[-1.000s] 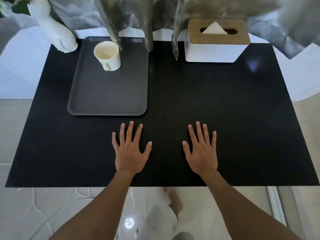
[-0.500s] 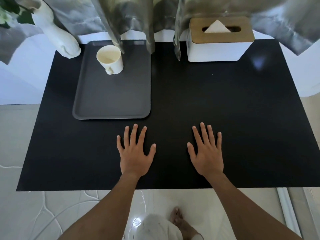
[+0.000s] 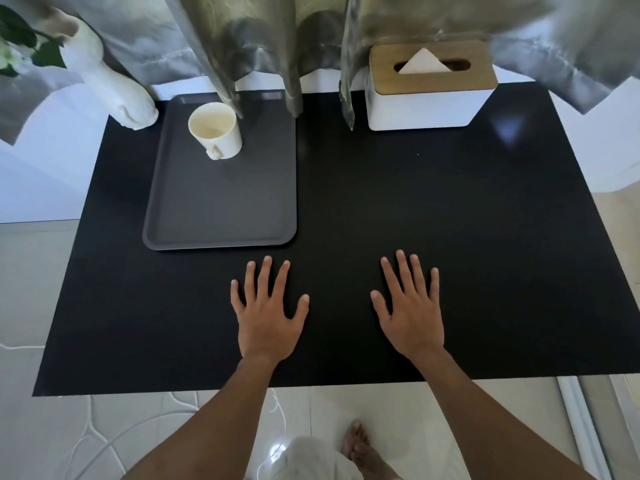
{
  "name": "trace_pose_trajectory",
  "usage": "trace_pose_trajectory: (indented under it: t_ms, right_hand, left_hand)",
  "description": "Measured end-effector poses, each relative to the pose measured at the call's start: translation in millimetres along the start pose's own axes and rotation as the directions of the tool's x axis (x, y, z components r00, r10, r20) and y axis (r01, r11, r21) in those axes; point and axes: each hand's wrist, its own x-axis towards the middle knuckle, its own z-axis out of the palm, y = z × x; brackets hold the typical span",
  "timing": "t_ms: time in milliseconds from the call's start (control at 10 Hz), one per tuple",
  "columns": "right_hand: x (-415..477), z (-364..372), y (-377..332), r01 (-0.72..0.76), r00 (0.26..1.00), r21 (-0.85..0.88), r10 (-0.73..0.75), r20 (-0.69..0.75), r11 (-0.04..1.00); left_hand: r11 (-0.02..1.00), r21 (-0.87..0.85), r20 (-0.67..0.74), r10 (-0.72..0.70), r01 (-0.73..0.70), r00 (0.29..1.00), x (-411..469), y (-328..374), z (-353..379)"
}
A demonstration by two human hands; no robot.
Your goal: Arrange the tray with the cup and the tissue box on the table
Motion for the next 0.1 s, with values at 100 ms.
trace_pose_trajectory:
  t_ms: [100]
  right_hand:
    - [3.9,-10.9,4.1,-0.028,0.999,0.271,0.018,0.038,0.962]
  left_hand:
    - [1.0,0.0,-0.019,0.007,-0.007,1.0,0.1,0.0,0.9]
